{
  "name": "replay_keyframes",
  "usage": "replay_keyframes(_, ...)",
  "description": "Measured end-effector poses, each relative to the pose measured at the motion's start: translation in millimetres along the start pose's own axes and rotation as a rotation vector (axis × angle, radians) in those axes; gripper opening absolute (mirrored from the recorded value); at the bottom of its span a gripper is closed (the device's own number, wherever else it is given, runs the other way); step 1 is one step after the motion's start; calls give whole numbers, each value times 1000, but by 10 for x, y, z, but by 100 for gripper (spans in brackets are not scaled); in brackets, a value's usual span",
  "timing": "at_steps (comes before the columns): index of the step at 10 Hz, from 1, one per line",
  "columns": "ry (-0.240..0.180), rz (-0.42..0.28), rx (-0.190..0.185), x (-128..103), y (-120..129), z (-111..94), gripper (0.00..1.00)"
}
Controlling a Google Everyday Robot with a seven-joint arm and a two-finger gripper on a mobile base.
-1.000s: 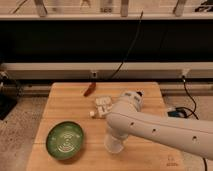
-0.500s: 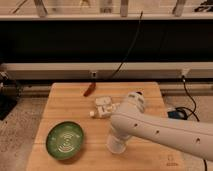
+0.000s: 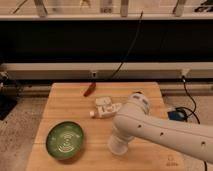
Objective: Place the ceramic cup over the eraser
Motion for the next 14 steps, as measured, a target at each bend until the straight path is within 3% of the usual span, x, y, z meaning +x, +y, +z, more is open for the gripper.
replay_keyframes(2,-1,5,6,26,-2,-24,0)
replay_keyframes(5,17,20,5,285,15,-105,0)
replay_keyframes(10,21,113,-10,975,69,-291,0)
replay_keyframes(14,28,157,-22,1456,-44,-404,0)
